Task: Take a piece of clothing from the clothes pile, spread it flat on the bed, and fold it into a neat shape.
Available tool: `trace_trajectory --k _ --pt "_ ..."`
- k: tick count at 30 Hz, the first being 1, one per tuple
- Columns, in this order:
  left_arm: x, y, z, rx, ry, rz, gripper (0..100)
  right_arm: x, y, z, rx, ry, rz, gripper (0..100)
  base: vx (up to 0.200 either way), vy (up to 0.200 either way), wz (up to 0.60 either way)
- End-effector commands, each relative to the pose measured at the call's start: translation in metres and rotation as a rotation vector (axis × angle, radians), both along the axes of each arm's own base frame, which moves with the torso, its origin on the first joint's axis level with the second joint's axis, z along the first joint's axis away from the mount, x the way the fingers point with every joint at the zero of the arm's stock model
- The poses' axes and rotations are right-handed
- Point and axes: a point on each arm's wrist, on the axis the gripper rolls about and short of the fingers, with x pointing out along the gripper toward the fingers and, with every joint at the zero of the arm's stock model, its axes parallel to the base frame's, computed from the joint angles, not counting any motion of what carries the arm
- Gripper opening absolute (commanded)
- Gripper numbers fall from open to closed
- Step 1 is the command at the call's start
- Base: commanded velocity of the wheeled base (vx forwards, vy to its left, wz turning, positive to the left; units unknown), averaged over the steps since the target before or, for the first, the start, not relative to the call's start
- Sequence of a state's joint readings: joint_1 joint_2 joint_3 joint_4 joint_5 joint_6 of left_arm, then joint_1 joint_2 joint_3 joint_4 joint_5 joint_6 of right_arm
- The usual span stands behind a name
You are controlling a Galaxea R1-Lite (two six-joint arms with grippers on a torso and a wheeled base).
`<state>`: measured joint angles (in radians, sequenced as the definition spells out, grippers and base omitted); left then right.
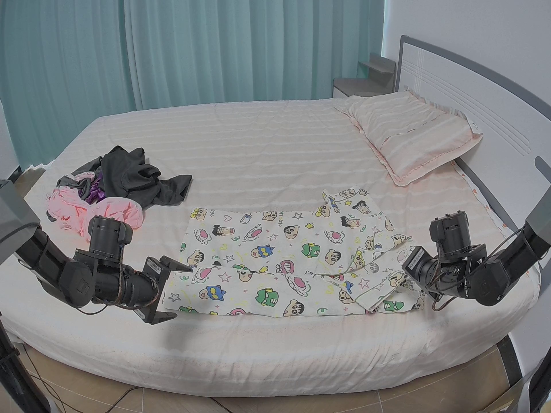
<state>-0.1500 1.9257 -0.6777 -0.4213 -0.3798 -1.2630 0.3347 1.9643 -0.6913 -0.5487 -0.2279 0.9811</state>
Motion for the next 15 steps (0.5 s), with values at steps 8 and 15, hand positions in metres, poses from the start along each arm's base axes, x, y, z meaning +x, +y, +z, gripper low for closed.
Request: trace_trajectory --k 8,15 --pt "0.0 0.0 0.0 0.0 0.0 -0.001 100 -0.023 0.007 -0.008 -0.039 0.039 0.016 0 0.0 0.0 0.0" --pt "0.0 0.0 0.0 0.0 0.0 -0.001 100 -0.047 0.009 -0.008 -0.062 0.061 0.051 0 0.0 0.0 0.0"
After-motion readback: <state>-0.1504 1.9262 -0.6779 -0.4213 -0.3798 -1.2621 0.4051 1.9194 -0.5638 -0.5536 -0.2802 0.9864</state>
